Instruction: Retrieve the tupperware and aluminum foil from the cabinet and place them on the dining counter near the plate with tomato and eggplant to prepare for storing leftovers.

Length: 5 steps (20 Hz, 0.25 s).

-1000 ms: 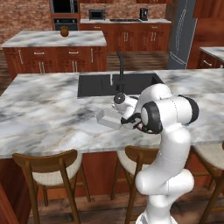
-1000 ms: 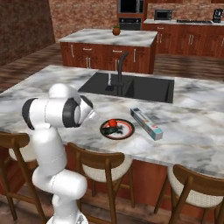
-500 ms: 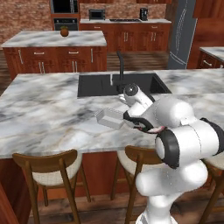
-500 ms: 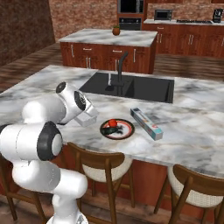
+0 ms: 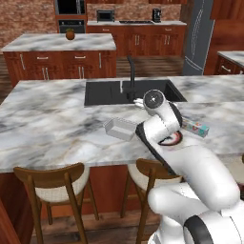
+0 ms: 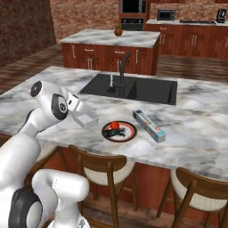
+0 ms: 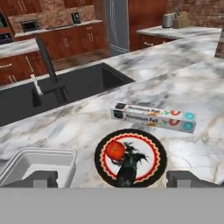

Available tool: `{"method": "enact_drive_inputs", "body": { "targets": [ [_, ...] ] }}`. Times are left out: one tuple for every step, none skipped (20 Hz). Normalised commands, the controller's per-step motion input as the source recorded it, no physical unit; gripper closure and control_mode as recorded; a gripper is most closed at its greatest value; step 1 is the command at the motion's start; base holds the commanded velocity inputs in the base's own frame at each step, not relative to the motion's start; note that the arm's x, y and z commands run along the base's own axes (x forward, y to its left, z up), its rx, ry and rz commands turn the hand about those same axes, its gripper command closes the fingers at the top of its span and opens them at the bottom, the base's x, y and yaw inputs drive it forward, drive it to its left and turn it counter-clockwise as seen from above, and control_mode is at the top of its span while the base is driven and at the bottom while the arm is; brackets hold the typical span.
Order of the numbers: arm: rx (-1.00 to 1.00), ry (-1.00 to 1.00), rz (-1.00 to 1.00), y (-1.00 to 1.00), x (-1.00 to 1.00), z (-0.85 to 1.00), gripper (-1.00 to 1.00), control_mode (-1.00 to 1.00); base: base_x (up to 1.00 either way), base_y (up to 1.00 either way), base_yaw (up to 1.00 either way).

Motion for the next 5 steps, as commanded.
{"method": "enact_drive_inputs", "body": {
  "targets": [
    [-0.13, -0.26, 0.00, 0.20, -1.00, 0.61, -1.00, -1.00, 0.00, 0.00, 0.00],
    [-0.13, -0.26, 0.00, 0.26, -1.00, 0.56, -1.00, -1.00, 0.00, 0.00, 0.00],
    [-0.14, -0.26, 0.00, 0.32, -1.00, 0.55, -1.00, -1.00, 0.00, 0.00, 0.00],
    [-0.14, -0.25, 0.00, 0.34, -1.00, 0.56, -1.00, -1.00, 0.00, 0.00, 0.00],
    [-0.13, -0.23, 0.01, 0.33, -1.00, 0.56, -1.00, -1.00, 0.00, 0.00, 0.00]
  ]
}}
